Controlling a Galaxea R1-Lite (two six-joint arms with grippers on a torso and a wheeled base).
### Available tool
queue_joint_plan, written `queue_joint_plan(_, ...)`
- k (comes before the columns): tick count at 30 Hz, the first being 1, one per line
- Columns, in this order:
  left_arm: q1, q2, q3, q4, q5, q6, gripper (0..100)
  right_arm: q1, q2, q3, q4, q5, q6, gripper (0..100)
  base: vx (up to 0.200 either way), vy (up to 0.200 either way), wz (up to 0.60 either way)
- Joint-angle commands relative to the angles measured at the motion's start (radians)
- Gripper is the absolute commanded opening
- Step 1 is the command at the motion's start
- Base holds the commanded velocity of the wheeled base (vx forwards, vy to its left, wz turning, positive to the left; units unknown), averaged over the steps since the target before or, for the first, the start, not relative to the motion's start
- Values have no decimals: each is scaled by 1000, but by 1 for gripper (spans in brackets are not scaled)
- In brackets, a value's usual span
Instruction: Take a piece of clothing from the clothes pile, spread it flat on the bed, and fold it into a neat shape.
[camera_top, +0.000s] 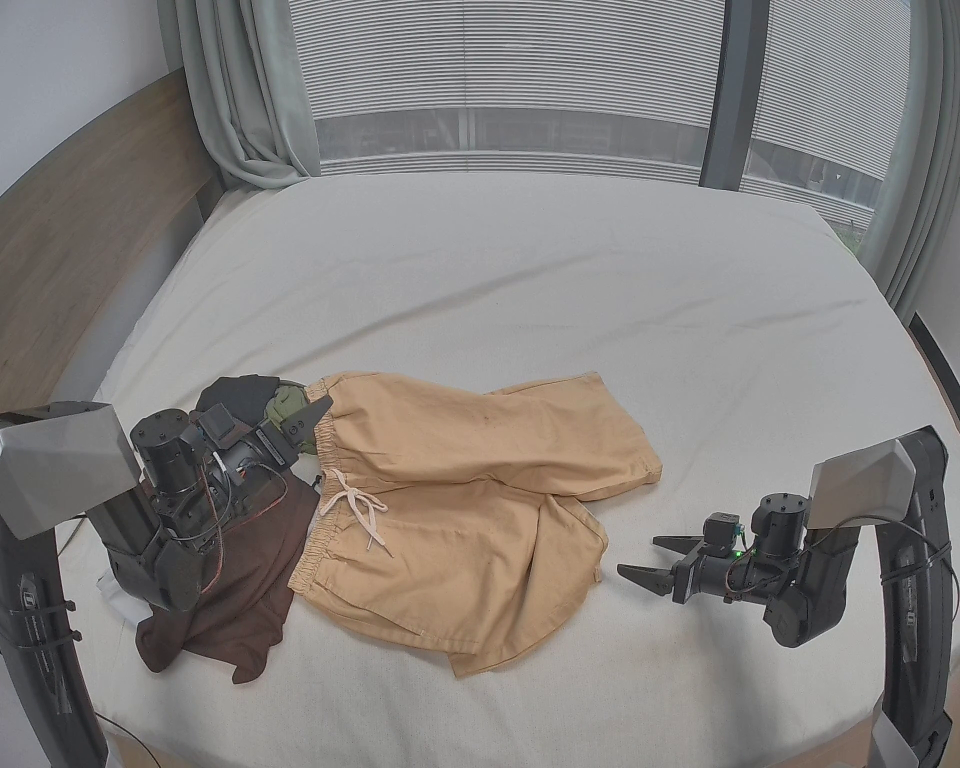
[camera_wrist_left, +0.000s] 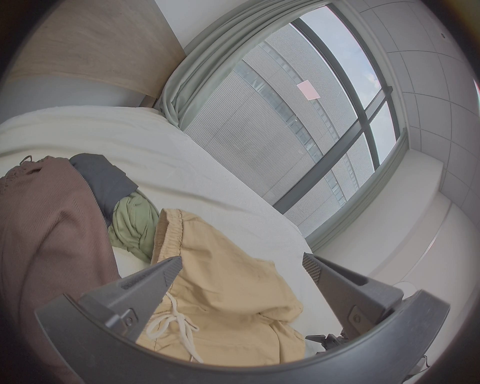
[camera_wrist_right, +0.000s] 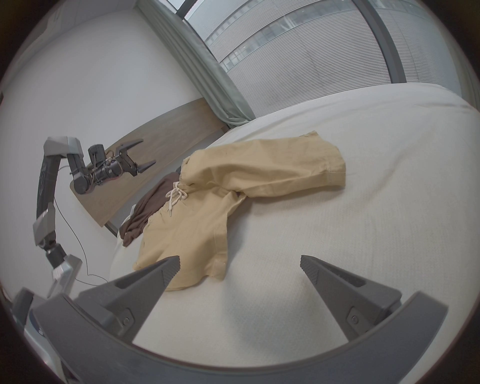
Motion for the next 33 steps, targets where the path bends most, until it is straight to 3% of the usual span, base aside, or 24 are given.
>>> queue_joint_plan(1,-2,-4,35,-10,-9,1,100,8,53,-29,2,1,-40,100,0,0,0)
queue_joint_plan(9,-3,-10,43,-10,-9,2,100,65,64,-48,6,1,-51,100,0,0,0)
queue_joint_plan(20,-3,-12,54,-10,-11,2,100,80,110,-88,5,-1,-53,100,0,0,0)
queue_joint_plan(21,-3,-12,54,-10,-11,2,100,82,110,-89,3,-1,-53,0,0,0,0)
queue_joint_plan(33,-3,-10,55,-11,-9,4,100,106,110,-105,2,1,-51,0,0,0,0)
